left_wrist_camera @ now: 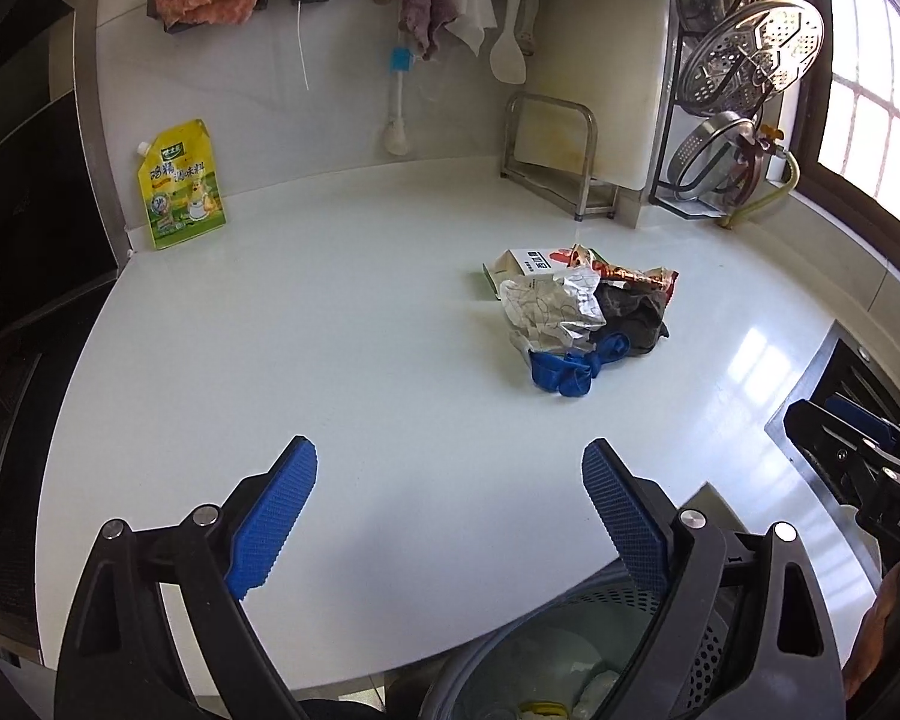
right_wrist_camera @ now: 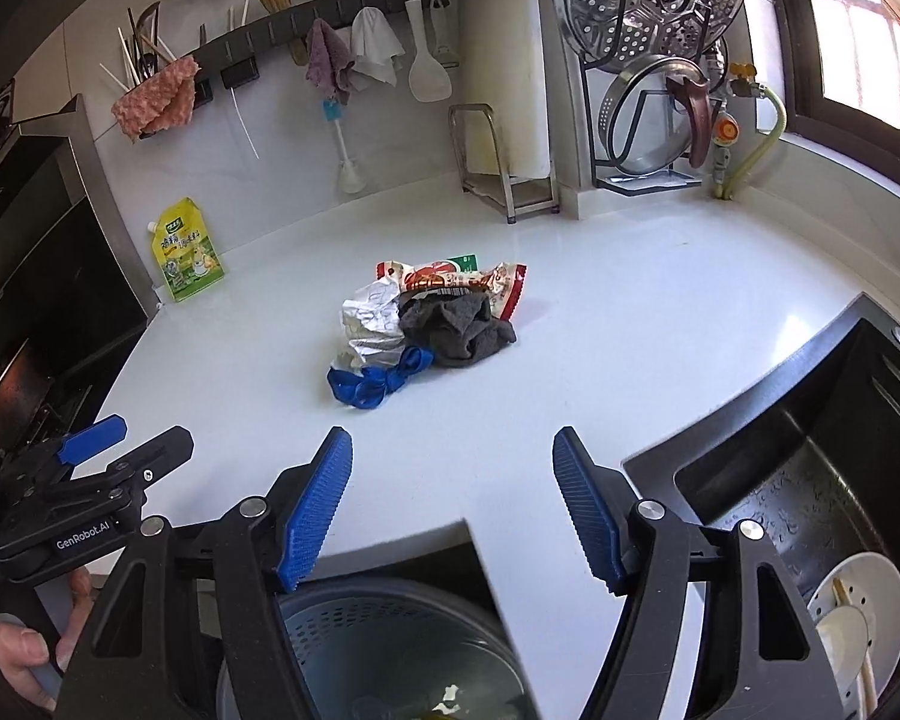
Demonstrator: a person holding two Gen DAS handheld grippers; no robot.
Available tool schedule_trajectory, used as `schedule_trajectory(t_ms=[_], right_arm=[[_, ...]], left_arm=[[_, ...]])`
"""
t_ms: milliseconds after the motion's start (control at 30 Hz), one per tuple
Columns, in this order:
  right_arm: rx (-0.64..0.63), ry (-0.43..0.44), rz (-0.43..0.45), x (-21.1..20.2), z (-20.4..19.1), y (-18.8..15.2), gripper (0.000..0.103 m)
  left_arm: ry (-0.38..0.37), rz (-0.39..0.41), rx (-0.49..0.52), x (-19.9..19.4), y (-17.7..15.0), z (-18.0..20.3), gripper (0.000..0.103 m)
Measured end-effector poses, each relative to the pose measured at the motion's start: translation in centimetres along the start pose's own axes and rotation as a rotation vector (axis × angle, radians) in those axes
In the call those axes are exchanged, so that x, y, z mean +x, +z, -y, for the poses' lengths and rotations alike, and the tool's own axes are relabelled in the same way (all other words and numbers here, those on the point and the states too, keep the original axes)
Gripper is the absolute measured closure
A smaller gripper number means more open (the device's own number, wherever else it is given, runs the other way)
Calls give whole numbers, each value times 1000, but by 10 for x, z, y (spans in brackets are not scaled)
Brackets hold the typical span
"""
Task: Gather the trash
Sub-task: 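Move both open tools up from the bin toward the trash pile on the counter, then close the right tool on the grey cloth while the left tool approaches the blue glove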
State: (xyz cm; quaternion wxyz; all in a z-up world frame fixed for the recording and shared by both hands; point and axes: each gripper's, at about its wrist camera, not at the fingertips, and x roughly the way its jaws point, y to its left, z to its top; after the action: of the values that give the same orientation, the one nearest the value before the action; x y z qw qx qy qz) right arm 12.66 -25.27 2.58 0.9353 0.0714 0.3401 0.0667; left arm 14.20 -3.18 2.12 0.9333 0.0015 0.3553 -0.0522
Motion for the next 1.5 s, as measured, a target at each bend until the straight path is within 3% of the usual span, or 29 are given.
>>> schedule_trajectory(t_ms=[600,1500], right_arm=[[-42,33,-2,80,14,76,36],[-75,45,-30,127,24,93,36]], left_arm=[[8,-12,-20,59,38,1,15],[20,-25,-35,86,52,-2,15]])
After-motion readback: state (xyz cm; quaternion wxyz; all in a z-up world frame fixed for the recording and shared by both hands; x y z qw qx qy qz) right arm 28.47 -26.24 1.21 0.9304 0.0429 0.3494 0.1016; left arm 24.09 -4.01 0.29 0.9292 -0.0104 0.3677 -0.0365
